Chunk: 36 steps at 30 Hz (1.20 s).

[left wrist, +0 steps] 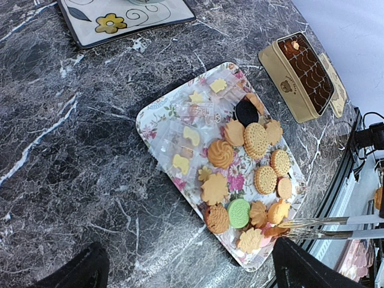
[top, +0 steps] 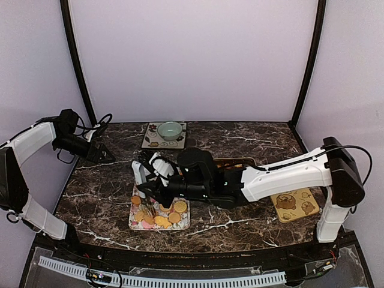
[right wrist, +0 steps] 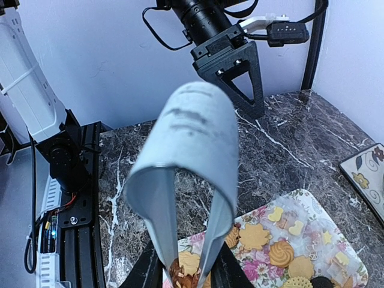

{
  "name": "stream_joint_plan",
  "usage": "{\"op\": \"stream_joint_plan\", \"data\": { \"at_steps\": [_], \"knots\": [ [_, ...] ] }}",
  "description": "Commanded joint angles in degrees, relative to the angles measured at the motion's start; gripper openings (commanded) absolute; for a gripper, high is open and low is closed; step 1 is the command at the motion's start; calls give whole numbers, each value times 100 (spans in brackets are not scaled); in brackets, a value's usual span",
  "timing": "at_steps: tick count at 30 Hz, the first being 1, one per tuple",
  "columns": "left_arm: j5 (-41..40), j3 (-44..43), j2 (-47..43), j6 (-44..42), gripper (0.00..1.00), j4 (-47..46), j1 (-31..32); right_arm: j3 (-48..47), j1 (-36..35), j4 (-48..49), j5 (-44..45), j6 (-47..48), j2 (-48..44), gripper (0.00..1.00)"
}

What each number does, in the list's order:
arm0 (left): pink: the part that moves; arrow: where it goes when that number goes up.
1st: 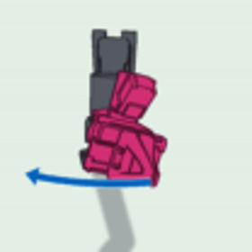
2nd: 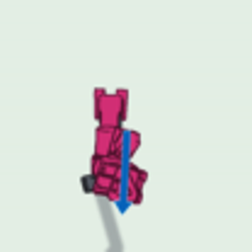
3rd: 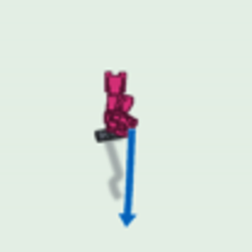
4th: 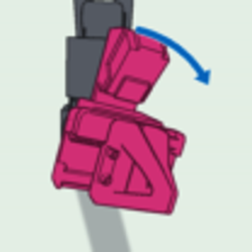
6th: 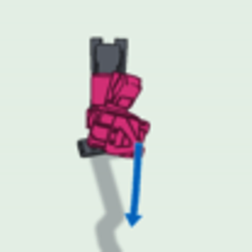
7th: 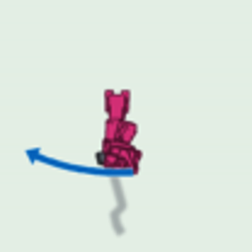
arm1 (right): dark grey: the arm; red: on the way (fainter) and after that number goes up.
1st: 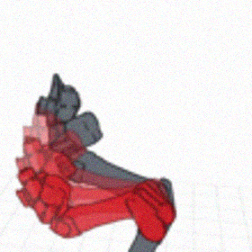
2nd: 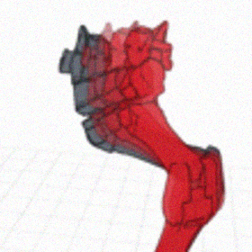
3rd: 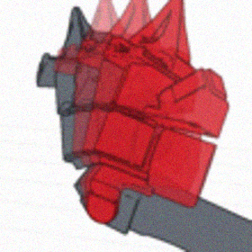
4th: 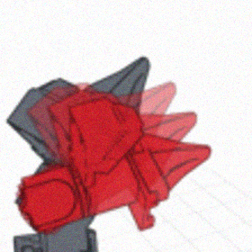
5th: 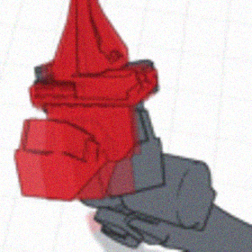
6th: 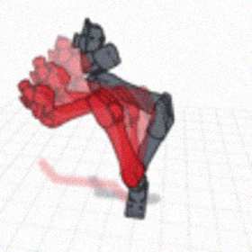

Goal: Pack the cookies
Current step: Pick up the fake cookies from the plate, then place the fake cookies in the empty pocket of the box.

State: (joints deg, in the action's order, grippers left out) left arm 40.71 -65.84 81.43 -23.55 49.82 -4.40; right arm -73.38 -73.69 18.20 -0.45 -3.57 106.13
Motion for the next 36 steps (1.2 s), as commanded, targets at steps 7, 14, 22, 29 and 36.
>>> {"op": "stream_joint_plan", "data": {
  "at_steps": [7, 14, 22, 29, 36],
  "knots": [
    [108, -55, 19, -42, 97, 125, -43, 590, 543, 692, 35, -359, -1150, 0],
    [124, -68, 30, -55, 96, 116, -44, 1155, 1305, 256, 590, -49, -2089, 0],
    [130, -61, 40, -63, 96, 111, -43, 1997, 2620, -341, 1369, 465, -3494, 0],
    [130, -43, 40, -36, 96, 80, -35, 2517, 3491, -688, 1904, 805, -4069, 0],
    [130, -34, 32, -27, 96, 79, -43, 2721, 3845, -652, 1944, 903, -4072, 0]
  ]
}}
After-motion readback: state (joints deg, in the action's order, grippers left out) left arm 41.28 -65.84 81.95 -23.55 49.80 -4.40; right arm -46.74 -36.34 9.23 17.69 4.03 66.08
